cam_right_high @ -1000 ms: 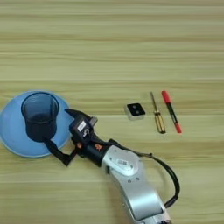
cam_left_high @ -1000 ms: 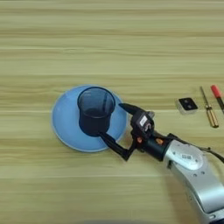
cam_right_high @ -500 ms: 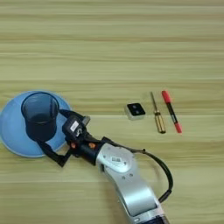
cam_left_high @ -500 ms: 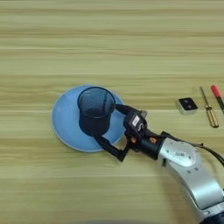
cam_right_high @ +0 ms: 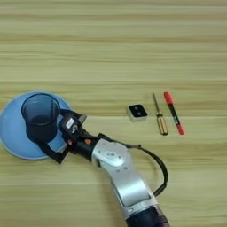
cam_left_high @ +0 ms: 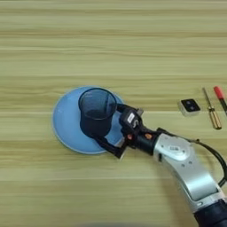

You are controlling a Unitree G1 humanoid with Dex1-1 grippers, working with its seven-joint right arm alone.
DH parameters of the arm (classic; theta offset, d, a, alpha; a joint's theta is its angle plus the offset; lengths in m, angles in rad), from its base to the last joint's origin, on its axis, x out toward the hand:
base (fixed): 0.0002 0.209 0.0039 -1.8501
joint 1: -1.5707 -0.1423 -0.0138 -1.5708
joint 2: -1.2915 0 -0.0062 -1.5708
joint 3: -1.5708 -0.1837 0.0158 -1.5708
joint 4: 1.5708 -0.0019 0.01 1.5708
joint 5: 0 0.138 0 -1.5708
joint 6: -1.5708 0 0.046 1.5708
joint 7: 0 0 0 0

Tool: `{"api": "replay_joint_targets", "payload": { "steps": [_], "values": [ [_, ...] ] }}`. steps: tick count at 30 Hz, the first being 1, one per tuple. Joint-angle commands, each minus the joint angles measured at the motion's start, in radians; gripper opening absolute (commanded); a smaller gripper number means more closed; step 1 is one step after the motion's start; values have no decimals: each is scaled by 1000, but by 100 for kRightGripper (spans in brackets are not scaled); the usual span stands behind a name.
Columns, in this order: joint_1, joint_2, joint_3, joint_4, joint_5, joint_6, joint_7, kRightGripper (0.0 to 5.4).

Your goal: Move the objects on the table

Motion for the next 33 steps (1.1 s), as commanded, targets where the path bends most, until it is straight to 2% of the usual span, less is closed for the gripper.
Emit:
{"api": "replay_joint_targets", "payload": {
  "steps": [1, 18, 25, 30, 33],
  "values": [
    [-65, 9, -10, -19, -3, -38, -18, 537],
    [-116, 53, 0, 58, -39, -71, -39, 537],
    [-127, 68, -10, 94, -36, -91, -51, 537],
    [-126, 72, -10, 100, -37, -98, -52, 481],
    [-125, 74, -9, 99, -37, -99, -53, 475]
  ]
}}
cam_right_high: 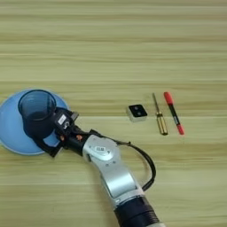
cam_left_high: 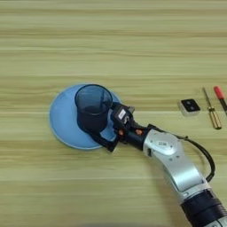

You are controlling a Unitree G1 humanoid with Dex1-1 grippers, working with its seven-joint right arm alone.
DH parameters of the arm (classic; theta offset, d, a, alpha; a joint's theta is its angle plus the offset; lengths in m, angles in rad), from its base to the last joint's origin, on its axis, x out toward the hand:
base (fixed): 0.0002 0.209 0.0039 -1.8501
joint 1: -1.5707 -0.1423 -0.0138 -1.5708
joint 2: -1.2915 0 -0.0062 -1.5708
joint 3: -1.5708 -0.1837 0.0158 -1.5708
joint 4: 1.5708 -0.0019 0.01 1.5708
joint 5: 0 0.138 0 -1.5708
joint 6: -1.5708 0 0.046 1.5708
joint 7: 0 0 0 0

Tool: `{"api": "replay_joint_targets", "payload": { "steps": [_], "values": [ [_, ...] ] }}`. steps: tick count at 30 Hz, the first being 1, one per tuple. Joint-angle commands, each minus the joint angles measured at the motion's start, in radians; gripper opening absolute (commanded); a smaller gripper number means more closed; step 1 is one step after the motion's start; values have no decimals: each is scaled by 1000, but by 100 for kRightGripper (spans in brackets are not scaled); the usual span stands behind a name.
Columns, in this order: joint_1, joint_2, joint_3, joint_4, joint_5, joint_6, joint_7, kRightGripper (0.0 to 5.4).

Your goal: Move the objects on the table

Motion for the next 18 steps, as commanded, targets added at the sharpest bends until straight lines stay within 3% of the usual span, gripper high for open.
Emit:
{"api": "replay_joint_targets", "payload": {
  "steps": [1, 18],
  "values": [
    [-58, 7, -17, -36, 4, -35, -24, 474],
    [-52, 3, -31, -55, 16, -34, -32, 473]
  ]
}}
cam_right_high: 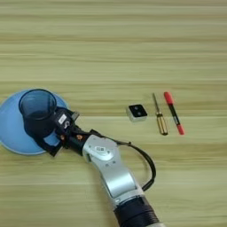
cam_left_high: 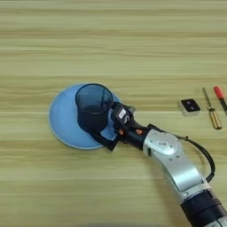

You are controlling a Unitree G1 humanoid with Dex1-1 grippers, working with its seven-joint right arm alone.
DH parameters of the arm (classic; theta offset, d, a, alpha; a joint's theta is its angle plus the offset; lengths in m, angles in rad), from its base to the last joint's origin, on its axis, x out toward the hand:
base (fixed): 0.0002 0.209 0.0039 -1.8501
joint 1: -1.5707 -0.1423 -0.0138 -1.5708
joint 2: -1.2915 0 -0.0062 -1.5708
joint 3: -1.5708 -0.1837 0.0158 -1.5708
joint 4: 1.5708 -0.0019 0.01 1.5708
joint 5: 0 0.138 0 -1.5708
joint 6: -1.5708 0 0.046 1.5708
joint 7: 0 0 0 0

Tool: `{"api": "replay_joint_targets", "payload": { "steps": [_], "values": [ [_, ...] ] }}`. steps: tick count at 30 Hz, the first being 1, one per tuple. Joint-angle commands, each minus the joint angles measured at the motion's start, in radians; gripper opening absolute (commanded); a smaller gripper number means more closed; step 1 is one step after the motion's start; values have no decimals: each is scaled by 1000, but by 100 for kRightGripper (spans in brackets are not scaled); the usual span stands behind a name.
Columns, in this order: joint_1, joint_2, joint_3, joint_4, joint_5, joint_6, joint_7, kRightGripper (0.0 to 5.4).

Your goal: Move the objects on the table

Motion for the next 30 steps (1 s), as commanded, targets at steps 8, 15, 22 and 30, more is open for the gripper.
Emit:
{"api": "replay_joint_targets", "payload": {
  "steps": [8, 15, 22, 30],
  "values": [
    [-61, -4, -55, -80, 25, -26, -19, 473],
    [-97, -43, -150, -65, 53, -24, -34, 473],
    [-142, -109, -299, 24, 91, -48, -62, 472],
    [-173, -142, -389, 173, 102, -95, -89, 472]
  ]
}}
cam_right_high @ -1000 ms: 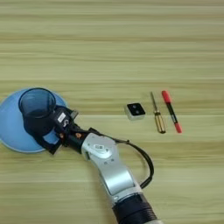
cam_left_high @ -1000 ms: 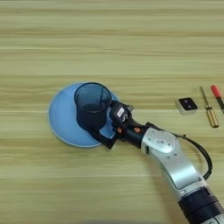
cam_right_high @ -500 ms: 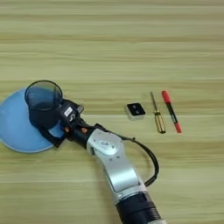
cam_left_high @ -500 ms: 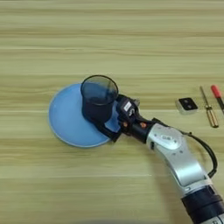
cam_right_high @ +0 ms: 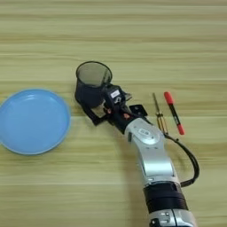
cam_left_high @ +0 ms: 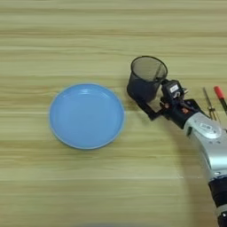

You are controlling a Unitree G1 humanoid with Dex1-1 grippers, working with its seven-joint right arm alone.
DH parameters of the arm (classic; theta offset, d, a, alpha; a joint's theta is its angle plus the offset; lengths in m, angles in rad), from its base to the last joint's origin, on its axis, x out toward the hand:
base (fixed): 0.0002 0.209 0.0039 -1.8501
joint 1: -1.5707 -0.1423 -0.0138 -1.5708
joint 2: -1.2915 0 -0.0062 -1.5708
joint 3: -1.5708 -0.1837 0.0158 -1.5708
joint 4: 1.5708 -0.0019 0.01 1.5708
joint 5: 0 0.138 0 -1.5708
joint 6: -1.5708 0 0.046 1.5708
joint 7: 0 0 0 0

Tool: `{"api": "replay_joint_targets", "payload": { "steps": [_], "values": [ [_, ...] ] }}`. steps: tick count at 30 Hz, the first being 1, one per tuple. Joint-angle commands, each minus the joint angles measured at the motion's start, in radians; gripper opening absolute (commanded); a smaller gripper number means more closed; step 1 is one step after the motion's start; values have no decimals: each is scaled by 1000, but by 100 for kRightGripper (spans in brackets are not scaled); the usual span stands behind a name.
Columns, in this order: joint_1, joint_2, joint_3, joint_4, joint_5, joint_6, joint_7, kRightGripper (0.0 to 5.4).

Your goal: Move the objects on the table

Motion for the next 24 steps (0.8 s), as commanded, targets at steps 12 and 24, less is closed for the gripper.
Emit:
{"api": "replay_joint_targets", "payload": {
  "steps": [12, 24],
  "values": [
    [-136, -49, -55, 291, -14, -179, -64, 472],
    [-118, -53, -49, 312, -15, -207, -67, 472]
  ]
}}
